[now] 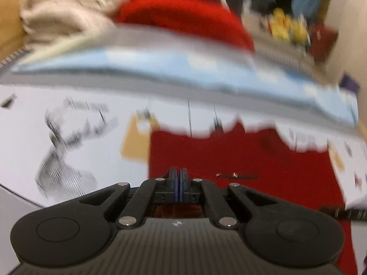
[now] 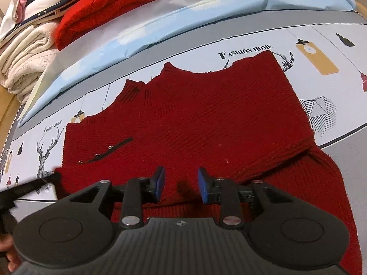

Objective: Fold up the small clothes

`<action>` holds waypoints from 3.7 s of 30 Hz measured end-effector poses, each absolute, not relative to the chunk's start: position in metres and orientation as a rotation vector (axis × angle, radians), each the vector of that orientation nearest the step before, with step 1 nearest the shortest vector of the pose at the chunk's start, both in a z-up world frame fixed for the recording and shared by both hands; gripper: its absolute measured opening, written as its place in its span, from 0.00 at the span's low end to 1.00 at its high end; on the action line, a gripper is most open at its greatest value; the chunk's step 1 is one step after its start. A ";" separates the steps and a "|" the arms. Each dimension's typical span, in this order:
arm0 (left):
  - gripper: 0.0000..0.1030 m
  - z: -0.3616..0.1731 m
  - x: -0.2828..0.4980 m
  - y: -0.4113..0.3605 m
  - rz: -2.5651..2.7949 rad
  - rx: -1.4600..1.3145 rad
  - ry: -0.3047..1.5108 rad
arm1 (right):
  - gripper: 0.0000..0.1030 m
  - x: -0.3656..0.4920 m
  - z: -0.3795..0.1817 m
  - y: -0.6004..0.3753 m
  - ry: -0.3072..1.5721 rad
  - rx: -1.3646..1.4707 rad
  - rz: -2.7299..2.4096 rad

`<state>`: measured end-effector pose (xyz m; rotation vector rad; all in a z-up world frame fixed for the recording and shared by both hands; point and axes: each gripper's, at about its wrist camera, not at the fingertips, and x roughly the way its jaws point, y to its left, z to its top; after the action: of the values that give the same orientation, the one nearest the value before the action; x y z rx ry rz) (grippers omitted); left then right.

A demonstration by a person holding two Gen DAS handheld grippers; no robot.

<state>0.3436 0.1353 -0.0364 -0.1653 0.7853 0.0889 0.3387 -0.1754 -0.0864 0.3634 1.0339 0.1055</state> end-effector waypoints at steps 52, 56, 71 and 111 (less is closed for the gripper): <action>0.35 -0.074 0.350 0.139 0.124 -0.473 1.069 | 0.44 0.350 -0.133 -0.283 1.050 0.750 -0.334; 0.35 -0.075 0.350 0.132 0.069 -0.523 1.065 | 0.44 0.351 -0.132 -0.279 1.050 0.742 -0.331; 0.00 -0.101 0.360 0.145 0.130 -0.626 0.981 | 0.19 0.353 -0.132 -0.273 1.021 0.729 -0.294; 0.20 -0.064 0.361 0.139 0.208 -0.405 0.850 | 0.15 0.335 -0.109 -0.250 1.061 0.645 -0.260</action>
<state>0.3612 0.1392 -0.0636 -0.4053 0.8498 0.2077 0.3354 -0.2504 -0.1094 0.6451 1.0613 -0.2597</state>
